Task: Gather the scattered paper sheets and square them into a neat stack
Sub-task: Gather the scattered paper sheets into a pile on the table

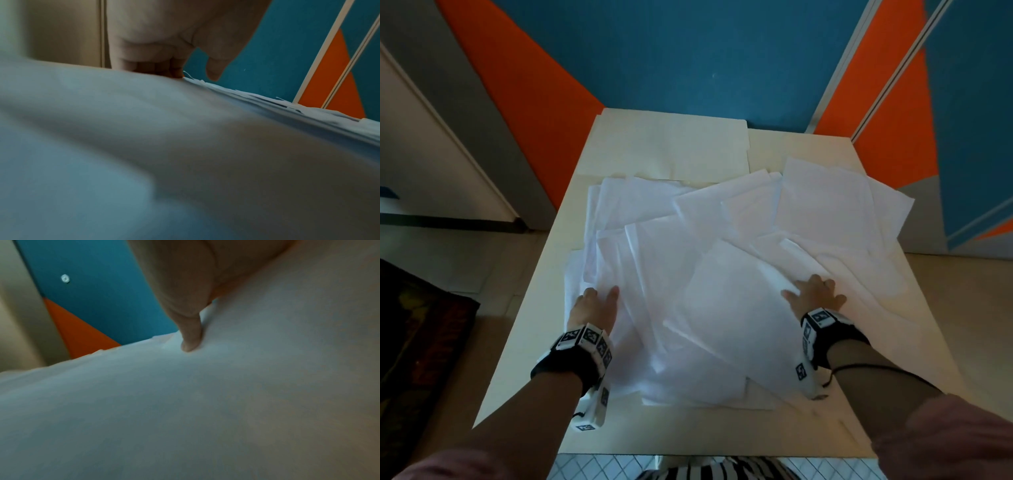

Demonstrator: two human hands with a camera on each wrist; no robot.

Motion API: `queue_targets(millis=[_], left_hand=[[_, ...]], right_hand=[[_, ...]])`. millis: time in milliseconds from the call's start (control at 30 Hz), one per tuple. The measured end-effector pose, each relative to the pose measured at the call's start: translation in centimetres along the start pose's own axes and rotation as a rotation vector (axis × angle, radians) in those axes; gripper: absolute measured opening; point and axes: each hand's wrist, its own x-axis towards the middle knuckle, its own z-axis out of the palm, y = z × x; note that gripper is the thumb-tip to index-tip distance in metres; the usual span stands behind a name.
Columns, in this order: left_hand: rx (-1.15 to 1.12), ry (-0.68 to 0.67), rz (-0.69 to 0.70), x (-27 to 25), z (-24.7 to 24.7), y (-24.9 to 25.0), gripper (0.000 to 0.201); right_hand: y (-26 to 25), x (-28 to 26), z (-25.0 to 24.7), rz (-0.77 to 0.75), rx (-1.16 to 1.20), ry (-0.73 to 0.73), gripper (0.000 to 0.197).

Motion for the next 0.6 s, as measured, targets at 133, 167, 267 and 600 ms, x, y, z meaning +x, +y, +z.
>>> queue_targets(millis=[133,167,267,600], left_hand=[[-0.033,0.054,-0.019,-0.8,0.3,0.2,0.063],[-0.043,0.073,-0.026,-1.2,0.5,0.4,0.065],[-0.059,0.120,-0.022,-2.6,1.1,1.1,0.075],[-0.205,0.125,-0.041,-4.6,3.7,3.0,0.083]], right_hand=[[2.3,1.0,-0.2,0.057,0.106,0.071,0.064],[2.8,1.4,-0.3,0.067,0.130,0.070,0.075],[4.2,2.2,-0.9,0.132,0.211,0.006,0.107],[4.7,2.8,-0.6,0.086,0.081,-0.038,0.105]])
